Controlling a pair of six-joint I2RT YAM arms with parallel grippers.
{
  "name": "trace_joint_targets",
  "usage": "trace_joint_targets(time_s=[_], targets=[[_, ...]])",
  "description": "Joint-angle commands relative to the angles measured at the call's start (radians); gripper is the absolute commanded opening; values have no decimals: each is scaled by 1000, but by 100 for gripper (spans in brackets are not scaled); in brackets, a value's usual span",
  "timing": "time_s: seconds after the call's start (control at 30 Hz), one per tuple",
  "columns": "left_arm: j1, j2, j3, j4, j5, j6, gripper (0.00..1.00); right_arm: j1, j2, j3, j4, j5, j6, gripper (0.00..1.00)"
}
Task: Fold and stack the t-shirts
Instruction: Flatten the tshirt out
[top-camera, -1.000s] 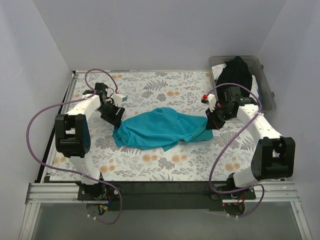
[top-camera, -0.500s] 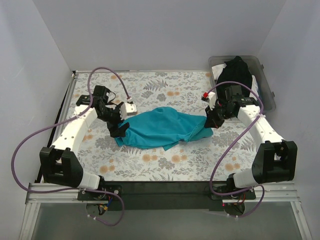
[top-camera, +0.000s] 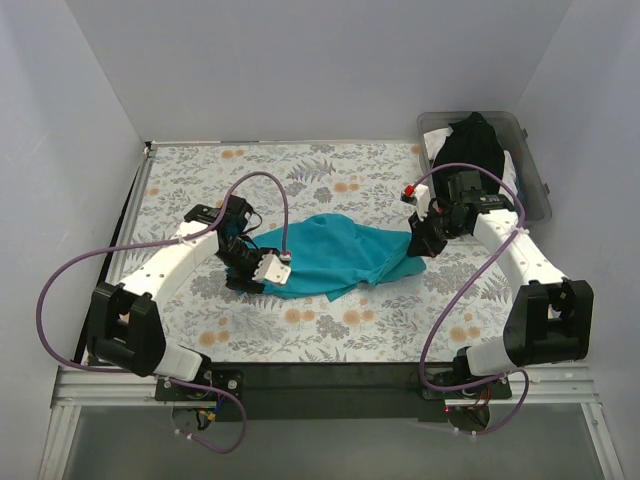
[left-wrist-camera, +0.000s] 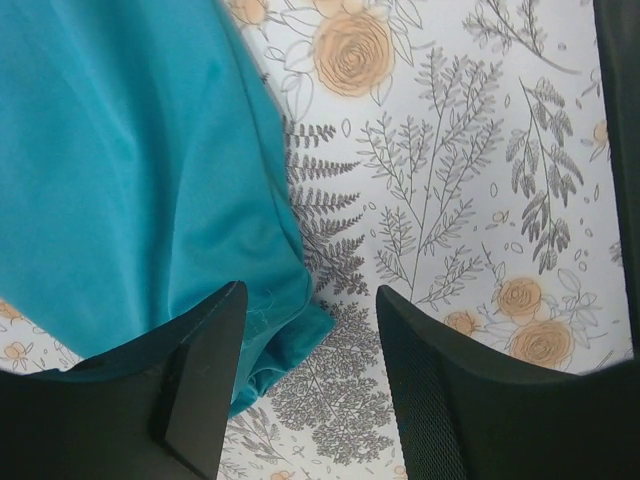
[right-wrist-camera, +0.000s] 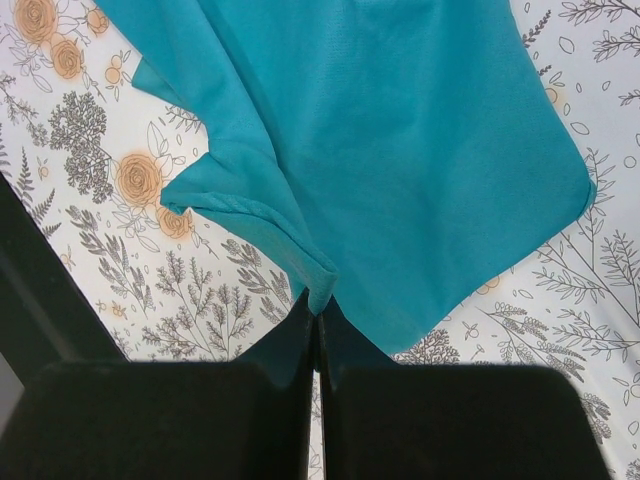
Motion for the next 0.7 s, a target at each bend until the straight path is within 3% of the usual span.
trace_joint_targets(time_s=[0.0,0.67], targets=[[-4,-37,-20,3,-69,161,53,4,13,14,5,-22,8,1],[-4,-9,-116,141,-131,269,55,6,24,-7,6,-13,-4,1]])
